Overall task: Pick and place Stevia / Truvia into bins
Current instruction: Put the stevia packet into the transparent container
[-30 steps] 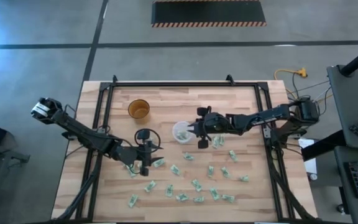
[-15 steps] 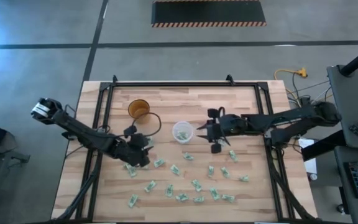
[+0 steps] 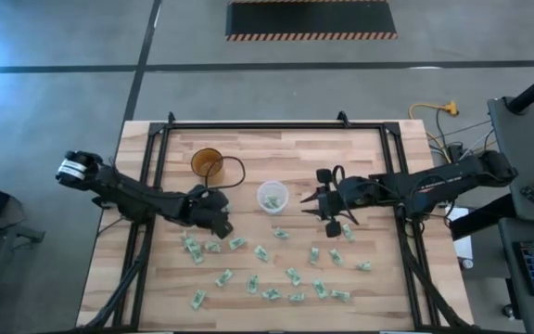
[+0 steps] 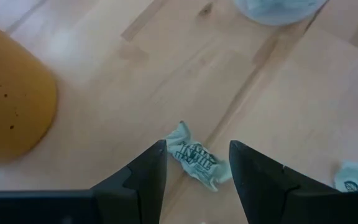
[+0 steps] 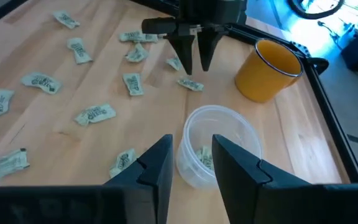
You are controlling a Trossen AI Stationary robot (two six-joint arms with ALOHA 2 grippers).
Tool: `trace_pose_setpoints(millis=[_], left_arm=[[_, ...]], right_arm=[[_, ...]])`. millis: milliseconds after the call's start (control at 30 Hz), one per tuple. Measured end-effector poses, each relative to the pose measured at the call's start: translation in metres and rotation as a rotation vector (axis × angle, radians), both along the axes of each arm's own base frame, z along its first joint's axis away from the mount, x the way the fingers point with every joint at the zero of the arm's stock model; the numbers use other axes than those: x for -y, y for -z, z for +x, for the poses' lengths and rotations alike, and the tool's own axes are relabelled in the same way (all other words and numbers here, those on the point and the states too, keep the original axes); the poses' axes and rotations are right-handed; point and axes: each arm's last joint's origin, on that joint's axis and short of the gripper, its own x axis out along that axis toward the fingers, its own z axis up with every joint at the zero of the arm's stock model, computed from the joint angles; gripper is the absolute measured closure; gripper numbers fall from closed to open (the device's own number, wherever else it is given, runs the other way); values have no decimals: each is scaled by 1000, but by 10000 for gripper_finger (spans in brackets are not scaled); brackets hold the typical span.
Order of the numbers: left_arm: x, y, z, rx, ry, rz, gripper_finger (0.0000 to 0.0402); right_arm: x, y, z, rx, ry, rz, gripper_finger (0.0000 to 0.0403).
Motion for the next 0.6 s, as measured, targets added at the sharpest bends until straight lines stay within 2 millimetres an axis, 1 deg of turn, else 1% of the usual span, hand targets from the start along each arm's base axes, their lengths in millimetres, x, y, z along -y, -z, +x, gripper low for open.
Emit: trace_pose_setpoints(millis=[233, 433, 600], left_arm=[[-5, 7, 6, -37, -15, -12, 244], [-5, 18, 11, -108, 29, -36, 244], [-7, 18, 12, -117, 38, -35, 244]], right_arm=[[0, 1, 0, -3, -1, -2, 311], [0, 1, 0, -3, -1, -2, 318], [0, 1, 0, -6, -1, -2, 318]])
